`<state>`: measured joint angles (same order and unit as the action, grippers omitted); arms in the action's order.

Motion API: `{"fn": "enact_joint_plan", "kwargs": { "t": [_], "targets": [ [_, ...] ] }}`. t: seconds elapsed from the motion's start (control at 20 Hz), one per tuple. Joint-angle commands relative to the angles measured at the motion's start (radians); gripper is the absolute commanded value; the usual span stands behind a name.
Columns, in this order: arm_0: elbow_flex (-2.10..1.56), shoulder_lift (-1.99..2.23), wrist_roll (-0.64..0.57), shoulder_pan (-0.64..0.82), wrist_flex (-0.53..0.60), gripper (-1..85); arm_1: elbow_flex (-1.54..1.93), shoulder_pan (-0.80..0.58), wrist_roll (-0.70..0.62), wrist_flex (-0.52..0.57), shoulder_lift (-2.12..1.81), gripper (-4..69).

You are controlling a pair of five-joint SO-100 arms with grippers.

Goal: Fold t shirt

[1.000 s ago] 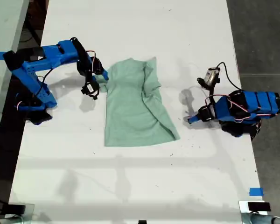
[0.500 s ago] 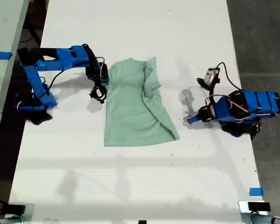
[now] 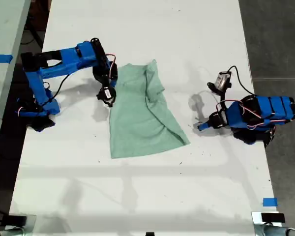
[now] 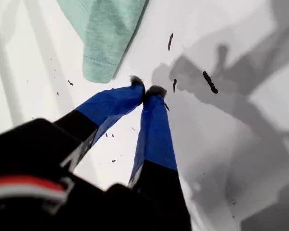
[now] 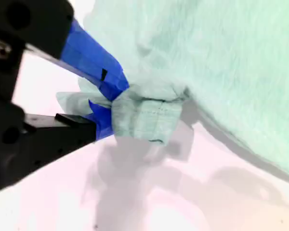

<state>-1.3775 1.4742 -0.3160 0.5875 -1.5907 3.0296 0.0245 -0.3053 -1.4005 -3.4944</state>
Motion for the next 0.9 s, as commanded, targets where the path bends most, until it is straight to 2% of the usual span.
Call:
{"fn": "enact_joint_plan", "kwargs": {
  "t": [0.0,0.1,0.25,0.3,0.45,0.65,0.85],
  "targets": [
    [0.314,-0.043,0.003,-0.028,-0.026,-0.2,0.060,0.009,-0.003,0.021,-0.008,3.5],
    [0.457,-0.183,-0.028,-0.015,-0.026,-0.2,0.060,0.009,-0.003,0.021,-0.008,3.6],
    [0.474,-0.314,-0.080,-0.037,0.095,1.5,0.060,0.009,-0.006,0.021,-0.008,3.7],
    [0.474,-0.364,-0.095,-0.043,0.120,5.5,0.060,0.009,-0.008,0.021,-0.008,3.8],
    [0.474,-0.491,-0.175,-0.054,0.170,31.4,0.060,0.009,-0.009,0.021,-0.008,3.9],
    [0.476,-0.517,-0.221,-0.061,0.189,31.4,0.060,0.008,-0.011,0.021,-0.008,4.1],
    [0.476,-0.221,-0.190,-0.095,0.086,31.1,0.060,0.003,-0.014,0.021,-0.008,4.6]
  ]
}}
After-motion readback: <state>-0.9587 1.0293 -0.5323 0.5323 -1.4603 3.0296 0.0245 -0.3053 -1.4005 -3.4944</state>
